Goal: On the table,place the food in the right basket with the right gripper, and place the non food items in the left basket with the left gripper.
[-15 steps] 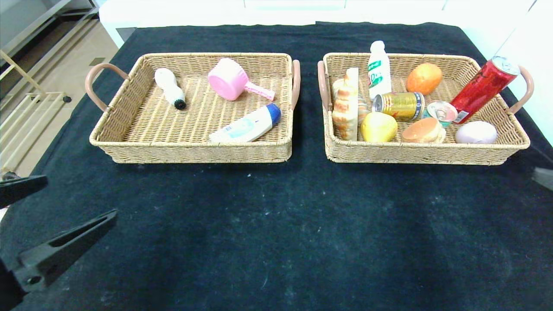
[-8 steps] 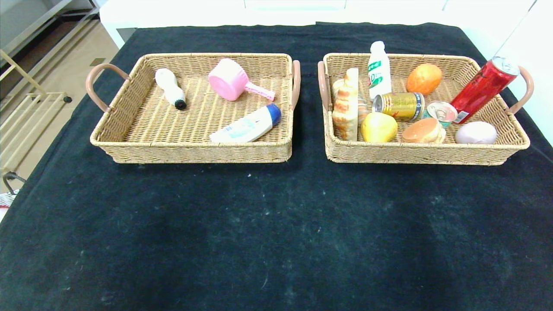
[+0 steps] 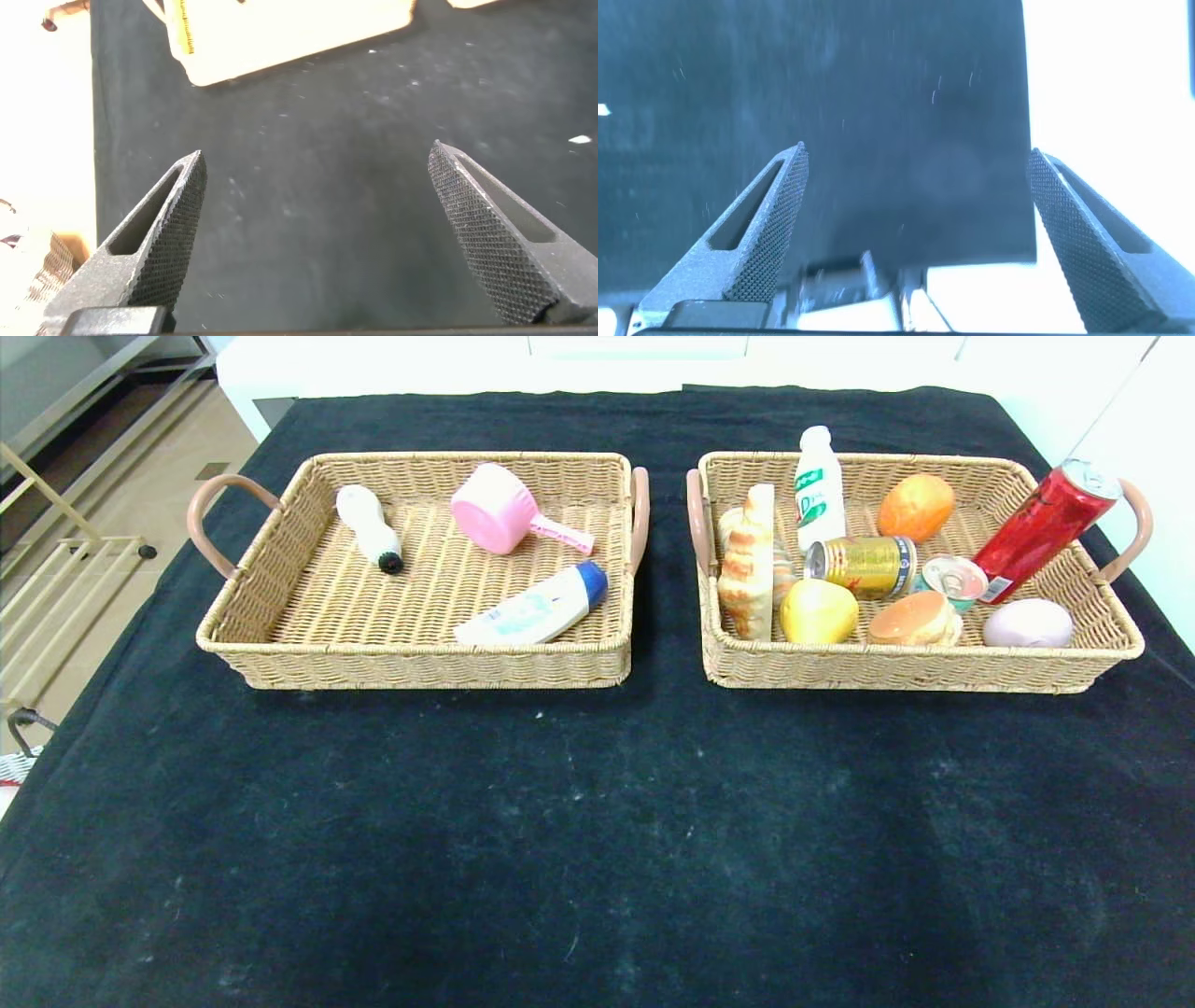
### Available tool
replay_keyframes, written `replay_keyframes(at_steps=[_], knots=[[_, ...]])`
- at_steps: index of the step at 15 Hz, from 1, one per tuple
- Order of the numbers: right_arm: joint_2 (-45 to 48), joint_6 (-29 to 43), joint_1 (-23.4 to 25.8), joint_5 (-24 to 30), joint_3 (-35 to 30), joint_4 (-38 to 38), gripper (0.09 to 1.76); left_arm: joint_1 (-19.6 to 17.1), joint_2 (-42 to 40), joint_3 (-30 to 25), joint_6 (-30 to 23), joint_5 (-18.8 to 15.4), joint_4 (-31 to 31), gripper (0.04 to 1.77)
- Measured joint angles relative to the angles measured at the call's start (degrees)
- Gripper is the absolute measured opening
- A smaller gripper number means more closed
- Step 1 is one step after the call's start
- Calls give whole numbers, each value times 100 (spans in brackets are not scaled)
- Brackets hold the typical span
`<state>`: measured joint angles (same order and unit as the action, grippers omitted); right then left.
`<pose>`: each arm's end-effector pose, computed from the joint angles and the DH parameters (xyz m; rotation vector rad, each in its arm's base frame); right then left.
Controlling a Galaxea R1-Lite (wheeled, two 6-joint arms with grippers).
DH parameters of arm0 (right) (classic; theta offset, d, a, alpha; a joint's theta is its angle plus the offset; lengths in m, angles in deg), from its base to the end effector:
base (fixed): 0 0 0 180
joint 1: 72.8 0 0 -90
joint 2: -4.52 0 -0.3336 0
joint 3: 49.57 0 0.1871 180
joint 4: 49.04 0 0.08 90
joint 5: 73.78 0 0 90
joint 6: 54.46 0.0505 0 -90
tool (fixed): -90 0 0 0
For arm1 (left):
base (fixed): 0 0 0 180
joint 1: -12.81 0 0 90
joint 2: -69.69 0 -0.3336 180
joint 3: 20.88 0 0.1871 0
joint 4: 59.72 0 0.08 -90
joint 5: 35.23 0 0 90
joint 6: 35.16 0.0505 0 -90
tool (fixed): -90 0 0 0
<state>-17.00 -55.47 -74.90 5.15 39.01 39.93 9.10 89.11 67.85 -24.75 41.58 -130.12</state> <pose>-0.1168 -0.0140 0.2463 -0.0613 0.3816 -0.1513 -0.1184 -0.0192 0.2835 0.1785 0.0038 -0.1667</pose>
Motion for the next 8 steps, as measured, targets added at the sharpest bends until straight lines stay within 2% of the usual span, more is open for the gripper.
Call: replay_keyframes(at_steps=[2, 3, 4, 6, 8], knots=[[410, 2, 208, 184, -496, -173, 170, -94, -223, 140, -20, -84, -535, 172], [653, 2, 249, 210, -766, -363, 170, -85, -283, 240, -30, -50, -590, 172], [855, 2, 257, 217, -953, -507, 170, 48, -317, 352, -20, 57, -588, 172], [1242, 5, 260, 234, -1204, -628, 170, 451, -346, 630, 6, 573, -747, 172], [1510, 2, 252, 263, -1347, -662, 170, 517, -542, 494, 9, 542, -913, 172]])
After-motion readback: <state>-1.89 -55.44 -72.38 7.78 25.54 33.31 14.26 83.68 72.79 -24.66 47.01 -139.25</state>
